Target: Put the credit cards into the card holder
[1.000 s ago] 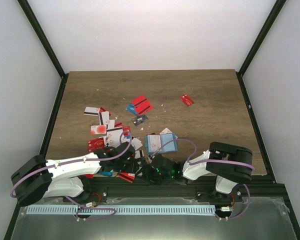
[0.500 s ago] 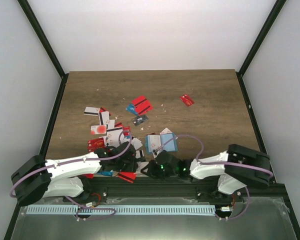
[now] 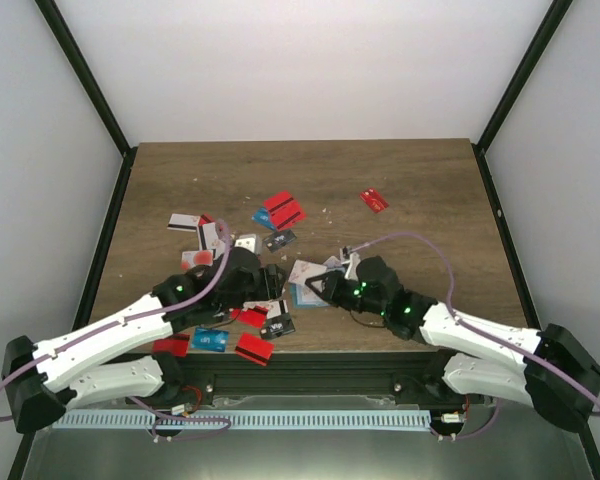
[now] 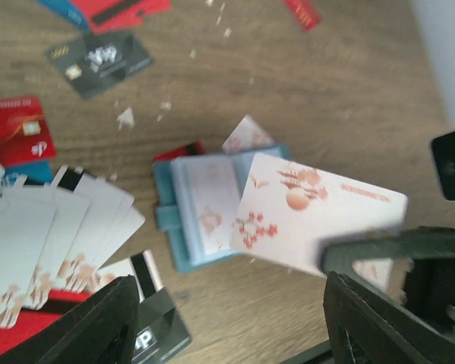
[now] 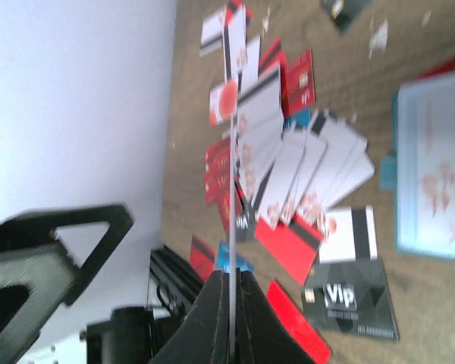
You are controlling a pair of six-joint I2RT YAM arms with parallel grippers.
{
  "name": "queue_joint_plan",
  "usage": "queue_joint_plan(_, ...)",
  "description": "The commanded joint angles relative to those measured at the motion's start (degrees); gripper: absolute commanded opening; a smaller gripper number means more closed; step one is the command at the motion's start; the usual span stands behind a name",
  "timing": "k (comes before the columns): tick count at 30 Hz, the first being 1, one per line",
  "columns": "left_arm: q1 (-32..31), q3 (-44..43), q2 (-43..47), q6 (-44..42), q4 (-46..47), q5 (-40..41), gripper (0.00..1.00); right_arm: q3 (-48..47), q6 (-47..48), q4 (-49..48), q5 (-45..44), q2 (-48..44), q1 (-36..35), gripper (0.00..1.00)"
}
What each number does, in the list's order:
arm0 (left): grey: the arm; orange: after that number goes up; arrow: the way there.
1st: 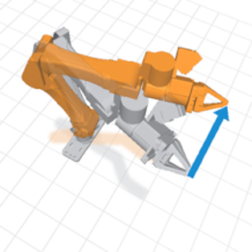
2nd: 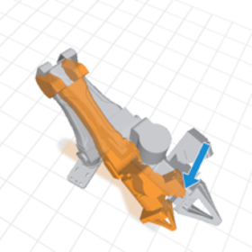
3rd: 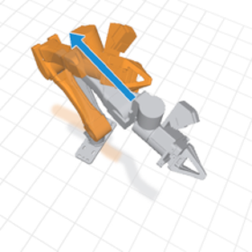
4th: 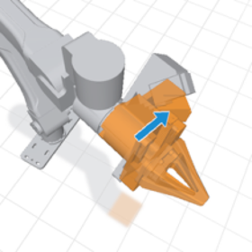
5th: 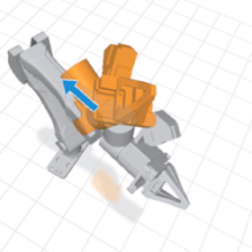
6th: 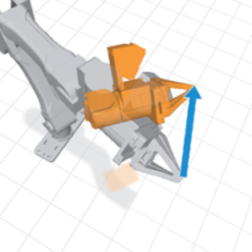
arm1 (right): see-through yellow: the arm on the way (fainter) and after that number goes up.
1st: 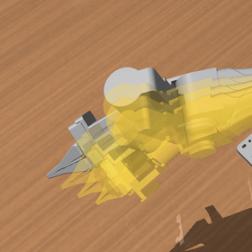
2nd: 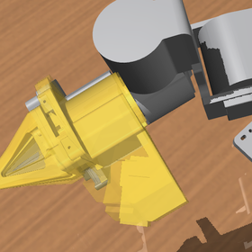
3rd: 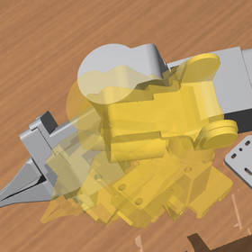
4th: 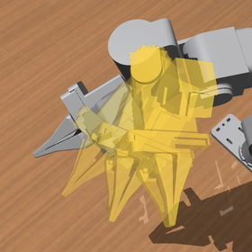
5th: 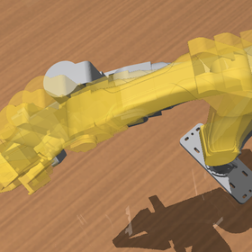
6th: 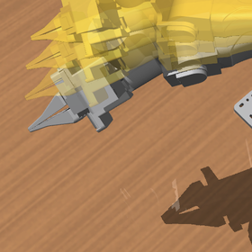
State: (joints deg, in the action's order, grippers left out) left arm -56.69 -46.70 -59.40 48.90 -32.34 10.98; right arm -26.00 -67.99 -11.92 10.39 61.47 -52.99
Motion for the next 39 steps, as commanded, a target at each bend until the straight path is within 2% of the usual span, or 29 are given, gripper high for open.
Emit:
queue_joint_plan(1,0.6,-2.3,3.1,-1.1,2.8,3.1,0.69,-3.6,4.2,0.7,2.9,-1.9,6.2,0.01)
queue_joint_plan(10,1.3,-1.5,5.6,-2.7,19.1,1.0,0.74,-7.4,1.6,-11.1,8.4,-1.8,16.3,0.01)
queue_joint_plan(21,2.9,-0.7,0.8,-3.8,38.4,-8.1,0.73,-9.2,-1.0,-21.6,8.6,-4.5,18.3,0.01)
queue_joint_plan(27,4.9,0.7,-2.2,-2.6,48.7,-14.2,0.67,-8.7,-3.7,-26.7,11.2,-5.3,18.3,0.01)
queue_joint_plan(35,7.7,1.6,-4.8,-2.0,58.3,-18.4,0.6,-7.3,-7.5,-35.1,16.8,-4.2,18.3,0.01)
queue_joint_plan(38,8.4,1.7,-6.3,-1.4,61.8,-20.7,0.5,-7.5,-7.7,-36.4,19.5,-3.5,18.3,0.01)
queue_joint_plan(39,8.6,1.6,-6.8,-1.2,62.6,-21.2,0.43,-7.4,-7.9,-36.9,19.9,-3.3,18.3,0.01)
